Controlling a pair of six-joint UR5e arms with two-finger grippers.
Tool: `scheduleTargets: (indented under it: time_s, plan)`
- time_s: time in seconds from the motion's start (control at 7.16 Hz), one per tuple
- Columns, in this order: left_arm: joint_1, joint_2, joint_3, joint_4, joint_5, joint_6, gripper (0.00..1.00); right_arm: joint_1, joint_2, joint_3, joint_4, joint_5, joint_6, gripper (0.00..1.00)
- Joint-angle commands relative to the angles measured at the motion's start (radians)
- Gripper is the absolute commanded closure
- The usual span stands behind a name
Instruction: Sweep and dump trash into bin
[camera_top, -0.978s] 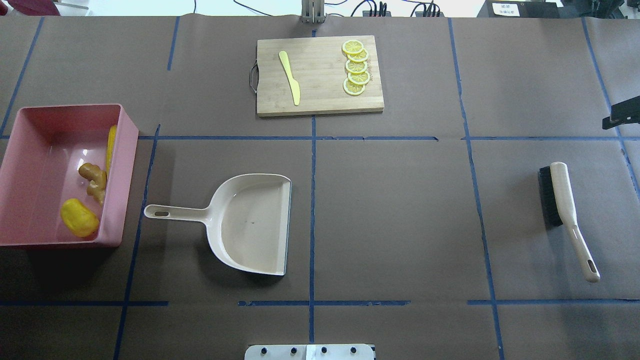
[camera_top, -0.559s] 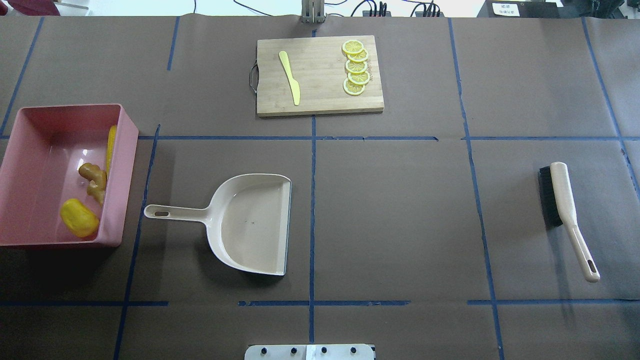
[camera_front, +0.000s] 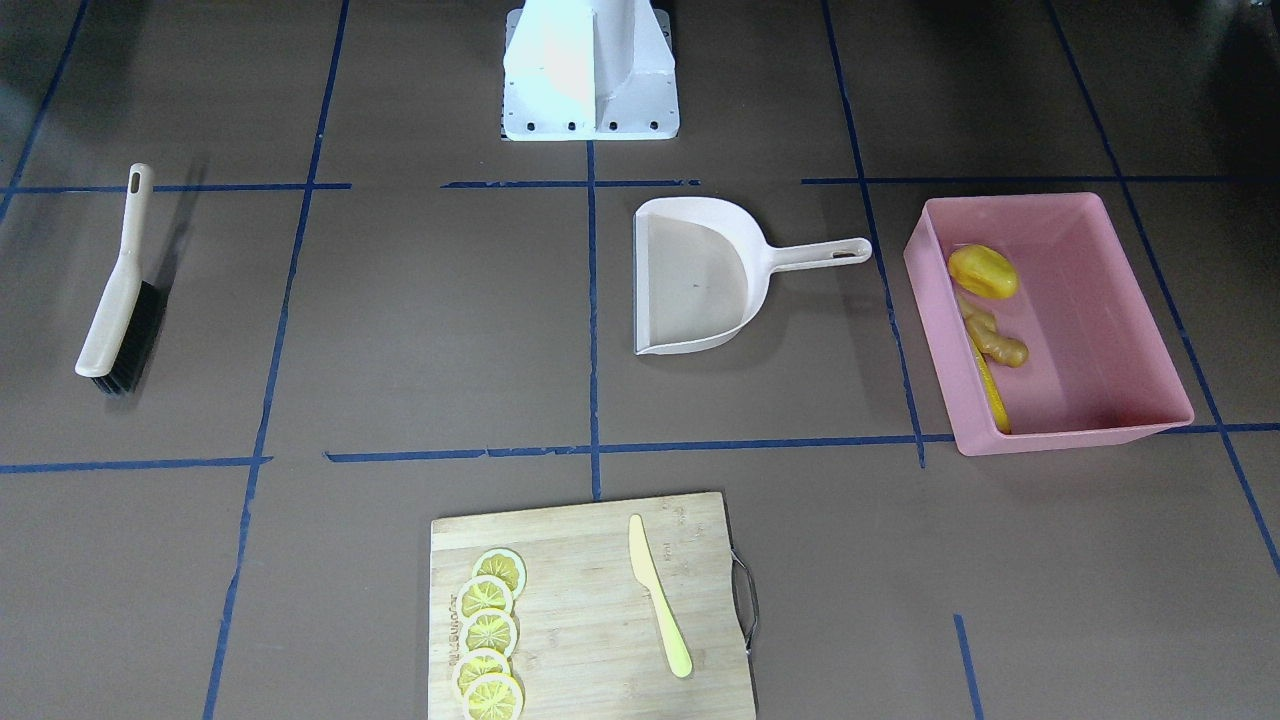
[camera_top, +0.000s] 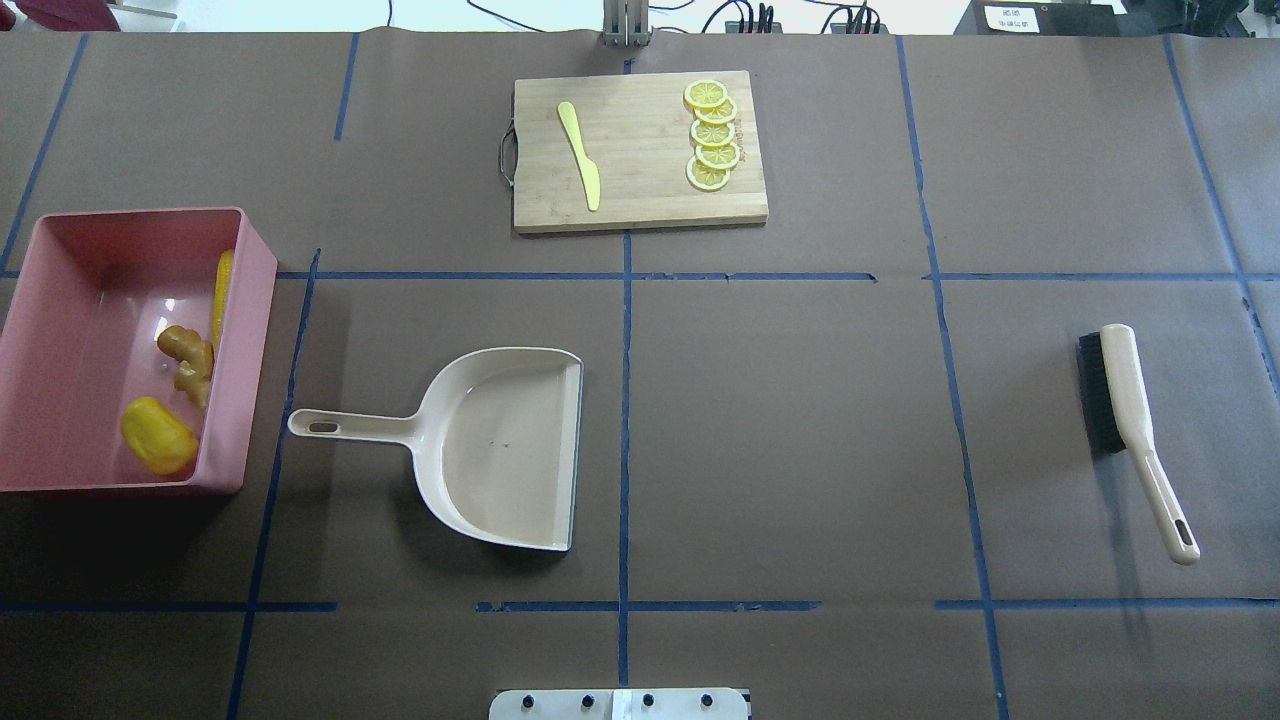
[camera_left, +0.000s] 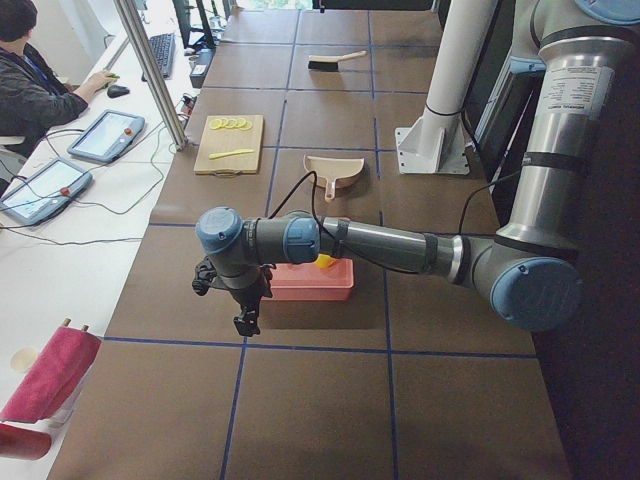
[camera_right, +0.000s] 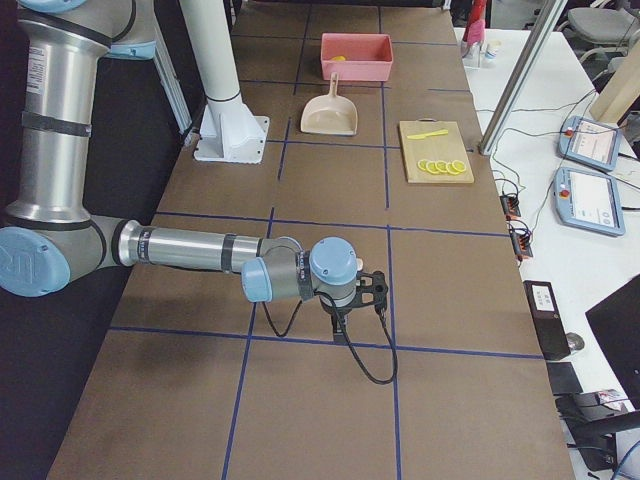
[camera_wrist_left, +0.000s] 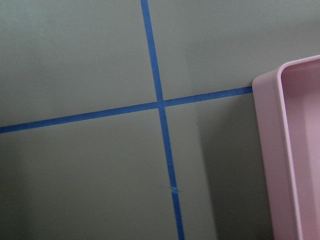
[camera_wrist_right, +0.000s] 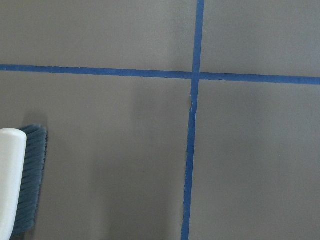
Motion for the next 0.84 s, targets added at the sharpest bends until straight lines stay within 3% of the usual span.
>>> scheduleTargets:
  time_s: [0.0, 0.28, 0.7]
  plan:
    - [-0.015, 0.026, 0.006, -0.006, -0.033, -0.034, 0.0, 0.008, 0.001, 0.003, -0.001, 0.016, 0.005, 0.0]
    - [-0.018, 0.158, 0.003, -0.193, -0.027, -0.038, 0.0, 0.011, 0.002, 0.003, -0.006, 0.036, 0.015, 0.0]
    - [-0.029, 0.151, 0.0, -0.197, -0.004, -0.09, 0.0, 0.013, 0.002, 0.003, -0.004, 0.035, 0.02, 0.0]
